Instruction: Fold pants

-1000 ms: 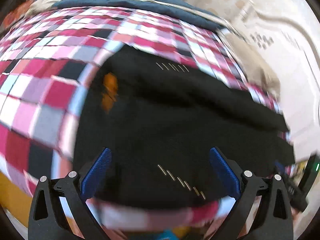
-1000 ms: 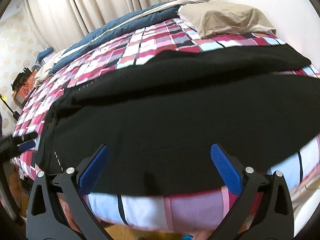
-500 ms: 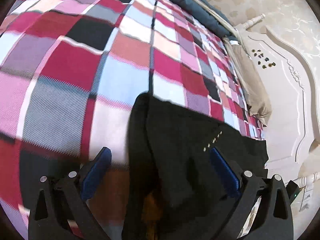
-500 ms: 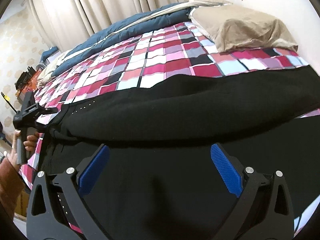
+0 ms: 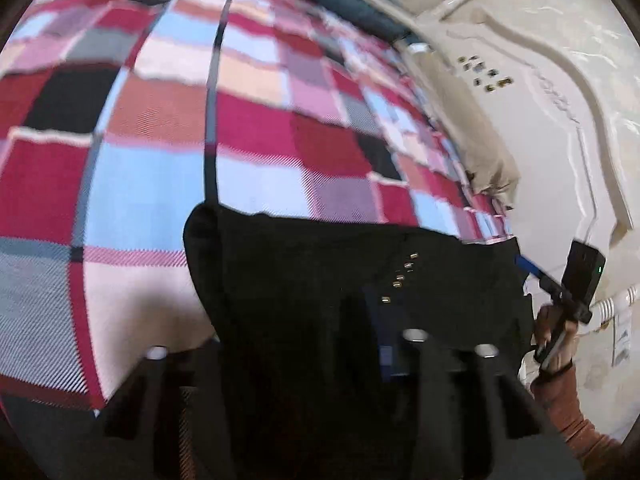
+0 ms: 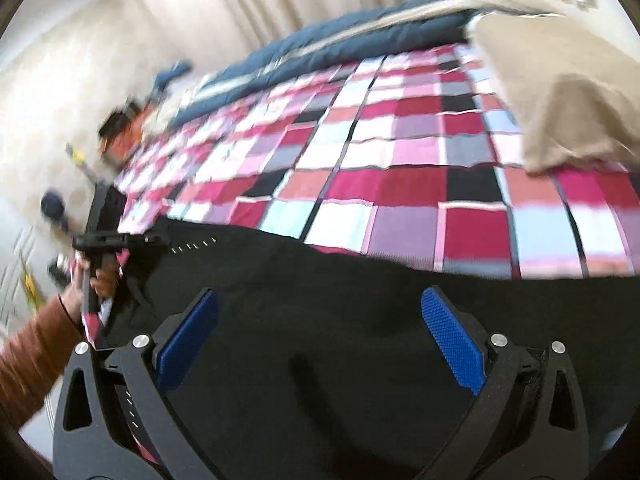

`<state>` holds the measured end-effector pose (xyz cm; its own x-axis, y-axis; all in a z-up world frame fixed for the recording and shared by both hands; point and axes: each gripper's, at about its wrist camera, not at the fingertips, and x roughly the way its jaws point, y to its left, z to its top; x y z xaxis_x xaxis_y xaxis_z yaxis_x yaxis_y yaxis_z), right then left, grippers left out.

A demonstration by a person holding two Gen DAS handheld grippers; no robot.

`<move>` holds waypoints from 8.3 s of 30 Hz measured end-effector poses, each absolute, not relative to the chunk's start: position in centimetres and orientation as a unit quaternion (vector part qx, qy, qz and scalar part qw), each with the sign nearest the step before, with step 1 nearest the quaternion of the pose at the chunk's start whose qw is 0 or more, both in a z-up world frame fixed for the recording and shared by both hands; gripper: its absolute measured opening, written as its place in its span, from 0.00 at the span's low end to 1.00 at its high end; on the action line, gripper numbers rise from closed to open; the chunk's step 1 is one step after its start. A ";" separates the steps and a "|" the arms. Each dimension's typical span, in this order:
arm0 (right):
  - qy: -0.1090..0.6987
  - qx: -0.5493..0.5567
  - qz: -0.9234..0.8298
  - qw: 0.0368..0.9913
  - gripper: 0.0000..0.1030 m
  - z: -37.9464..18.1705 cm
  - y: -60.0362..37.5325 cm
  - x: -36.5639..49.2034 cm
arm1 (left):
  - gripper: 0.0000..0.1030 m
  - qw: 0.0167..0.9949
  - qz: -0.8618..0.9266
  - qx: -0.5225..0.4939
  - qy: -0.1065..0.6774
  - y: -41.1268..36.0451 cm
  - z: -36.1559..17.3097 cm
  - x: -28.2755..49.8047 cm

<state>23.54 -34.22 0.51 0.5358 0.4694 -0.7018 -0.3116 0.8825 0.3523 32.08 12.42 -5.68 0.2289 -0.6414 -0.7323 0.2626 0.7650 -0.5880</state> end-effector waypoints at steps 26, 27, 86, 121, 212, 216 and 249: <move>0.380 -0.073 0.197 0.901 0.14 3.4 -31.9 18.4 | 0.06 0.783 -0.369 -0.232 0.444 14.7 0.4 27.0; 0.368 -0.073 0.192 0.907 0.14 3.6 -31.9 16.9 | 0.07 0.784 -0.371 -0.232 0.440 14.8 0.7 26.3; 0.364 0.343 0.166 0.850 0.72 -7.1 -35.2 -2.1 | 0.49 0.767 -0.177 -0.461 0.409 17.5 -8.2 2.5; 0.377 0.396 0.142 0.825 0.11 -10.4 -32.3 -2.6 | 0.11 0.825 -0.114 -0.362 0.418 17.0 -6.6 1.8; 0.238 0.546 0.021 0.803 0.07 -11.7 -53.7 -8.8 | 0.72 0.866 -0.064 -0.264 0.420 11.9 -5.1 2.8; 0.235 0.539 0.006 0.809 0.05 -11.6 -54.0 -9.9 | 0.72 0.863 -0.072 -0.272 0.419 12.2 -5.2 2.7; 0.330 0.540 0.125 0.764 0.06 -13.7 -43.6 -4.7 | 0.73 0.850 -0.095 -0.309 0.415 13.1 -5.2 2.4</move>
